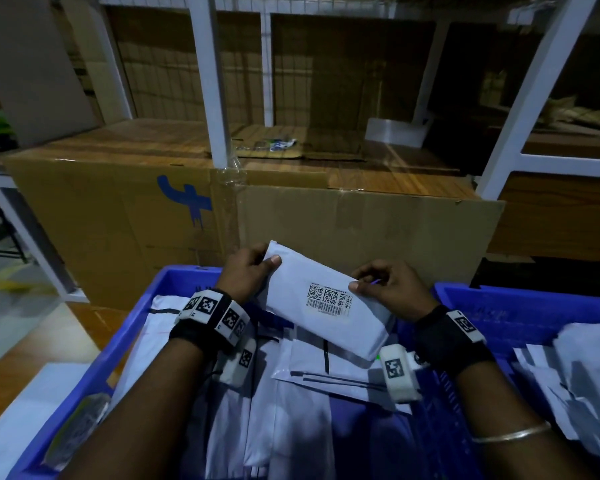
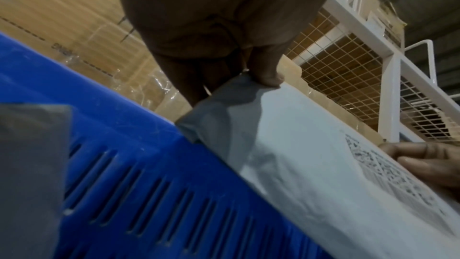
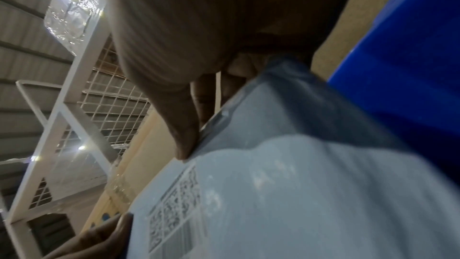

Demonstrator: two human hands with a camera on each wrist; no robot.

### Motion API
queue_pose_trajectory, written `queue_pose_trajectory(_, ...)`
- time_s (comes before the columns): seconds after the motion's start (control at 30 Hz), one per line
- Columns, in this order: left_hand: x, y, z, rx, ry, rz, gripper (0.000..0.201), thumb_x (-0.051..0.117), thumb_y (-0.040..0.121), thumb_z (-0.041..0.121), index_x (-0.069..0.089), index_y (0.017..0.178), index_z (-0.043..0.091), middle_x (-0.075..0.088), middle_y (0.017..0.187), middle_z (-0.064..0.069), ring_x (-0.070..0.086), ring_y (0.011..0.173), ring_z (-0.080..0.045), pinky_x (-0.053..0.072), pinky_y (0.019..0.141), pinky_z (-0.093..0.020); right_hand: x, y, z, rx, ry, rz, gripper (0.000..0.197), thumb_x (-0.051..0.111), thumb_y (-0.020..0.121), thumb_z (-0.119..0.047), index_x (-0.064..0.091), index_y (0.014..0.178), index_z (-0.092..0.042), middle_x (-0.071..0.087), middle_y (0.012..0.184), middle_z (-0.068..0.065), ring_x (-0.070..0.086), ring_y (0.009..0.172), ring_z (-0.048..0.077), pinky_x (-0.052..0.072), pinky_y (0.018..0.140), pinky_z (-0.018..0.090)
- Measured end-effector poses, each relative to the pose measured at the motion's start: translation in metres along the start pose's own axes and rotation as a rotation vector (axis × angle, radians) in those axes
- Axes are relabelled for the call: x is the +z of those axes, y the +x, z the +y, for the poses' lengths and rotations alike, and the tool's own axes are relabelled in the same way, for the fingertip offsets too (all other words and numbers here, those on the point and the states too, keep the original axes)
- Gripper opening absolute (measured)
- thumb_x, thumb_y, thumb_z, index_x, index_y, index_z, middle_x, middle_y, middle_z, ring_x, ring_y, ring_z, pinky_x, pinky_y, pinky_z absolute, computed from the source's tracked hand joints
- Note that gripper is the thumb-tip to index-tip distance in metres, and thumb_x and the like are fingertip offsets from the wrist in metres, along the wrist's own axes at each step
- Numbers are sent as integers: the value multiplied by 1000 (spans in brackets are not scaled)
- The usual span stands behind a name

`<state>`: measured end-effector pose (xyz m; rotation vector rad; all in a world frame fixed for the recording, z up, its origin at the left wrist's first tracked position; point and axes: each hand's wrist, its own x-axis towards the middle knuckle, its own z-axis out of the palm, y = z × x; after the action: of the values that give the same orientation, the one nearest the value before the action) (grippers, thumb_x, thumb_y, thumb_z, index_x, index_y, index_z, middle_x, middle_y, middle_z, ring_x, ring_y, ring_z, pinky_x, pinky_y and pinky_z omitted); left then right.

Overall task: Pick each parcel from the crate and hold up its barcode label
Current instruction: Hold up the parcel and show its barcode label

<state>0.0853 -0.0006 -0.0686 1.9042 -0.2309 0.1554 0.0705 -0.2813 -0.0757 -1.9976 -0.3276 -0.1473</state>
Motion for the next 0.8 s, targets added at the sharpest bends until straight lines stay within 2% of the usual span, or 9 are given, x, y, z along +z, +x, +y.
queue_pose_trajectory(0.17,4,-2,3,5,-61,-18,28,62,86,29,67,108,13,72,102,-7,68,98,-23,52,91,-45,13,-4,-14,-57,-24,-132,23,83,75,-31,76,92,-18,75,84,3,71,79,20,55,75,43)
queue_pose_trajectory(0.3,7,0,4,20,-101,1,16,67,88,25,68,99,13,73,93,-4,69,85,-15,54,78,-36,21,-5,-19,-77,-94,-167,41,74,68,-54,75,88,-18,76,84,5,71,82,27,55,75,51)
queue_pose_trajectory(0.37,6,2,2,13,-105,59,29,71,82,38,69,98,14,73,92,-6,70,85,-21,56,75,-38,21,-3,-18,-81,-59,-121,43,73,69,-55,73,88,-16,75,84,7,71,83,30,54,76,54)
queue_pose_trajectory(0.43,4,2,2,21,-80,117,43,72,73,50,67,102,18,72,95,-3,69,86,-20,56,74,-34,19,-2,-18,-83,18,-40,43,72,70,-53,71,89,-14,74,87,10,70,87,33,53,79,55)
queue_pose_trajectory(0.5,6,1,3,16,-96,157,41,75,79,41,61,109,18,69,96,0,67,83,-16,53,66,-22,16,-2,-20,-82,77,24,36,75,74,-45,68,89,-13,74,90,11,69,89,34,54,81,54)
queue_pose_trajectory(0.57,11,0,5,-16,-153,153,34,70,87,29,55,113,12,67,96,-7,66,78,-18,47,54,-13,15,-1,-21,-66,145,60,20,76,83,-27,67,91,-10,74,93,10,70,90,30,55,84,52)
queue_pose_trajectory(0.63,16,0,6,-40,-172,120,22,66,89,26,55,103,13,66,94,-13,65,76,-21,47,51,-14,17,-1,-24,-36,230,84,12,73,86,-13,65,92,-7,74,94,11,70,88,24,56,83,47)
queue_pose_trajectory(0.7,19,-3,8,-46,-173,36,14,65,90,24,58,93,13,65,87,-14,63,74,-21,50,54,-20,20,-2,-26,-13,300,91,10,70,86,-7,63,93,-6,74,94,8,70,86,18,56,78,37)
queue_pose_trajectory(0.8,24,-11,16,-10,-200,-110,10,62,92,15,63,101,12,66,80,-9,61,70,-13,50,61,-24,27,-3,-26,11,336,49,15,71,85,-7,61,96,-8,74,100,9,71,92,19,57,79,34)
